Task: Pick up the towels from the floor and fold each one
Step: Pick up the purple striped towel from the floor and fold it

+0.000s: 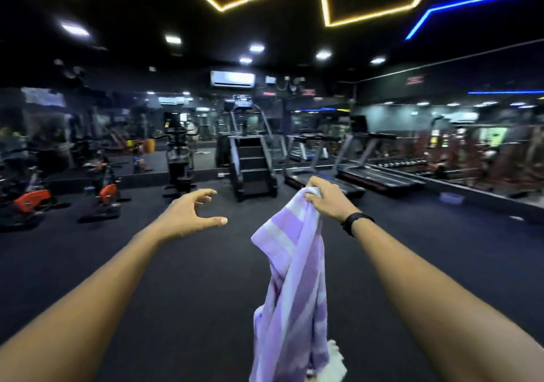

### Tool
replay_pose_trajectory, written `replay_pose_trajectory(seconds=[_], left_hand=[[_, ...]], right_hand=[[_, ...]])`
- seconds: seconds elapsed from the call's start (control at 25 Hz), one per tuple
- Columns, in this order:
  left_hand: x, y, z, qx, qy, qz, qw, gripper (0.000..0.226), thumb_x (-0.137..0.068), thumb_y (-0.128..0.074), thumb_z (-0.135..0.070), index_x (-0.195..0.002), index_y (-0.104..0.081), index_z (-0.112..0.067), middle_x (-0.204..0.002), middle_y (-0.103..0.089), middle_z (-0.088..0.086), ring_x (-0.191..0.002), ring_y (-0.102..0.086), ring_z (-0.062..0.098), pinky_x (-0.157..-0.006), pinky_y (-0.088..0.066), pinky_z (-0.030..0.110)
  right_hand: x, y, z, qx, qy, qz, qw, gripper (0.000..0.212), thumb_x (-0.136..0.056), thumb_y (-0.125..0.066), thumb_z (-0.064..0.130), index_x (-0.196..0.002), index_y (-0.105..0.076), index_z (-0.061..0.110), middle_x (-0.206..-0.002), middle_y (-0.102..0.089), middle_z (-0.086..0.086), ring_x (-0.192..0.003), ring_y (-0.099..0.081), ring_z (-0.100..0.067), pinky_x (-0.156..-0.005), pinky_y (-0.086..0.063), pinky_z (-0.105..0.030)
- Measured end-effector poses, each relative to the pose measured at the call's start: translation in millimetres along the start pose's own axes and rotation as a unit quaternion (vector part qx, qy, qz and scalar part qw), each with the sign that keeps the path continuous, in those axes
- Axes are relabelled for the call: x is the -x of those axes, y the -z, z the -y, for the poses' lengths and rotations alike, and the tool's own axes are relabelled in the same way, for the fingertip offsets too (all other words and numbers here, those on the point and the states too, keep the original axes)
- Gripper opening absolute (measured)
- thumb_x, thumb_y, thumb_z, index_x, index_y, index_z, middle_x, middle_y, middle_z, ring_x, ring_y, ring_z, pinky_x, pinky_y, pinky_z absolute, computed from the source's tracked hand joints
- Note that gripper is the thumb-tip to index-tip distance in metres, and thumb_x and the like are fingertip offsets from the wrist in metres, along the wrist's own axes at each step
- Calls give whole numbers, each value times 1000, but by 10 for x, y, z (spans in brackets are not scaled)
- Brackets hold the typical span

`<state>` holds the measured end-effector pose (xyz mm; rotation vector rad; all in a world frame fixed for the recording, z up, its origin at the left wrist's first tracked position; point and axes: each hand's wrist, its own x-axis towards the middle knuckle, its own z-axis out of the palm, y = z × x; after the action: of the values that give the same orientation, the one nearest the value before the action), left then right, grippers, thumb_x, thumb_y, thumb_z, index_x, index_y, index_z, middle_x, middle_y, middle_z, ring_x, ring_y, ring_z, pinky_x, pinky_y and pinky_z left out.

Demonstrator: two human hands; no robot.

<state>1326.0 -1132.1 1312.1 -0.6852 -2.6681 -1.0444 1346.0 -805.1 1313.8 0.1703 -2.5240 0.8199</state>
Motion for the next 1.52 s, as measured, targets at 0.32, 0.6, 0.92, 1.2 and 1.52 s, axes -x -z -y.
replay_pose_trajectory(seconds=[0.32,0.6,0.92,1.2,1.52], left_hand=[[-1167,-2209,-2080,83,-167,130,974,82,-61,-84,-52,-132,-51,-29,-125,-58,-4,-116,-53,11,-96,-40,25],[-1634,-4082,-3880,155,-242,236,928,73,-61,-81,-55,-126,-53,-34,-128,-58,-4,-118,-52,10,-97,-42,29],[-1897,-5926,-5553,160,-329,343,865,76,-67,-80,-52,-134,-49,-33,-139,-51,-4,-129,-45,10,-98,-39,26],[-2542,-7523,-6857,177,-383,387,820,79,-69,-81,-46,-137,-48,-27,-140,-51,-2,-130,-46,12,-100,-38,27],[-3367,-8809,-8259,174,-409,407,798,76,-70,-80,-45,-136,-48,-26,-137,-52,0,-127,-47,15,-94,-37,26]], right_hand=[[1086,2193,-1928,113,-170,-71,976,6,-89,-55,10,-86,-51,13,-92,-60,-9,-86,-52,-24,-70,-36,-29],[2176,3793,-3235,201,-281,-97,934,12,-87,-54,10,-81,-49,19,-89,-59,-3,-86,-52,-23,-70,-33,-27],[3221,5054,-4344,250,-387,-211,862,12,-85,-58,9,-79,-51,18,-90,-64,-8,-85,-55,-23,-69,-38,-29],[3558,6030,-5610,289,-467,-262,794,22,-86,-57,11,-70,-46,22,-82,-59,-5,-78,-50,-22,-58,-29,-26],[3502,7220,-6834,316,-487,-308,754,5,-85,-58,12,-82,-54,14,-90,-62,-9,-83,-52,-21,-62,-31,-27]])
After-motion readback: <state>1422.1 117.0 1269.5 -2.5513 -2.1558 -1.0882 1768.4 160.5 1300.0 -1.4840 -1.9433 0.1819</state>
